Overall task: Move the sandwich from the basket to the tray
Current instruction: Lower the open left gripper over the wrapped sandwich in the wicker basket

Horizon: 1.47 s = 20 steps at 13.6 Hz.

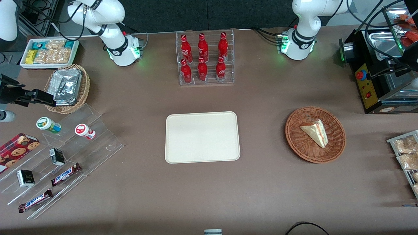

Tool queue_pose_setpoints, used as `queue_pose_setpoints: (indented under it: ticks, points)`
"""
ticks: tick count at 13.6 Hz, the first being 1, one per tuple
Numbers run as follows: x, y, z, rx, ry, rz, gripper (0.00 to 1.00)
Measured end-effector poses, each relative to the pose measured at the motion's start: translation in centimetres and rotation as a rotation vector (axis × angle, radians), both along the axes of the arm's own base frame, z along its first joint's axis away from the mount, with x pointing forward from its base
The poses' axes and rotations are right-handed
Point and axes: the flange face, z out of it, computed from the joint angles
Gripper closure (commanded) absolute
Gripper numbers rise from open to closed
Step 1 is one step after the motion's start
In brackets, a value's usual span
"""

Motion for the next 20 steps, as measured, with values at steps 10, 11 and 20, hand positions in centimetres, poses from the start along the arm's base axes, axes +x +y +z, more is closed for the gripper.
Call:
queue_pose_setpoints:
  ticks: [10,11,20]
  points:
    - [5.7,-0.2,-8.8,0.032,0.045,0.110,0.00]
    - [6.4,-0.2,-10.9,0.042,0.036,0.164,0.00]
    - [5.2,-3.3,-25.3,0.095,-0.070,0.637,0.00]
